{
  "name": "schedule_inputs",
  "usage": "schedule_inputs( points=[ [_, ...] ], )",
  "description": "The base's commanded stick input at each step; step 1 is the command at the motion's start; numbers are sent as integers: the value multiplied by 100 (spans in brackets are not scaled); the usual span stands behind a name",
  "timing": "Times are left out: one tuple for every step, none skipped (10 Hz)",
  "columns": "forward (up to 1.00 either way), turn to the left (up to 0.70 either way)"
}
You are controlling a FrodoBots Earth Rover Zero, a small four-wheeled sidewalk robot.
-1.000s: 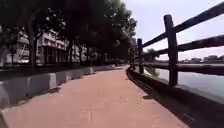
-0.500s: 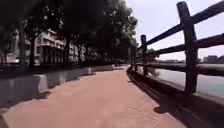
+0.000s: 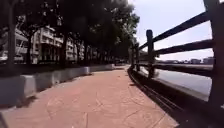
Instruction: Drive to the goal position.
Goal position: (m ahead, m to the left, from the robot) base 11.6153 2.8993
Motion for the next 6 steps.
schedule_inputs(
  points=[
    [100,1],
    [100,1],
    [100,1],
    [100,1],
    [100,1],
    [100,1]
  ],
)
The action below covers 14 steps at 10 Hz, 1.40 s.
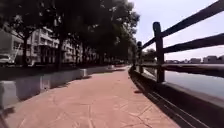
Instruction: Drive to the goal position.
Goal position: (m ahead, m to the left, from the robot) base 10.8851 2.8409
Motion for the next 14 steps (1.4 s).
schedule_inputs(
  points=[
    [100,1],
    [100,1],
    [100,1],
    [100,1],
    [100,1],
    [100,1],
    [100,1],
    [100,1],
    [100,13],
    [100,18],
    [100,13],
    [100,7],
    [100,2],
    [100,1]
  ],
)
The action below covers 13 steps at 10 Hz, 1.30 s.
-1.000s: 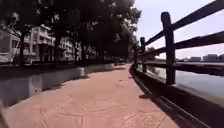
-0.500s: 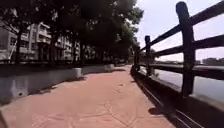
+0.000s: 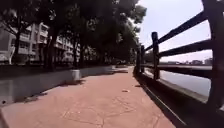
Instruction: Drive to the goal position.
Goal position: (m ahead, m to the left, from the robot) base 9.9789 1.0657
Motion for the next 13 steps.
schedule_inputs(
  points=[
    [100,1],
    [100,1],
    [100,1],
    [100,1],
    [100,1],
    [100,1],
    [100,1],
    [100,1],
    [100,1],
    [100,1],
    [100,1],
    [100,1],
    [100,1]
  ],
)
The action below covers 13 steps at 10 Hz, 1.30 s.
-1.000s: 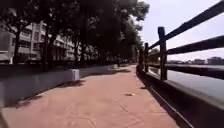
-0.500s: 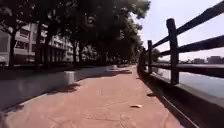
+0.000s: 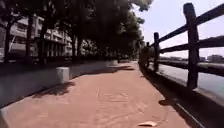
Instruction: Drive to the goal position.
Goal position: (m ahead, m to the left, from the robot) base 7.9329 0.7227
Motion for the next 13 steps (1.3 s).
schedule_inputs(
  points=[
    [100,1],
    [100,1],
    [100,1],
    [100,1],
    [100,1],
    [100,1],
    [100,1],
    [100,1],
    [100,1],
    [100,1],
    [100,1],
    [100,1],
    [100,1]
  ],
)
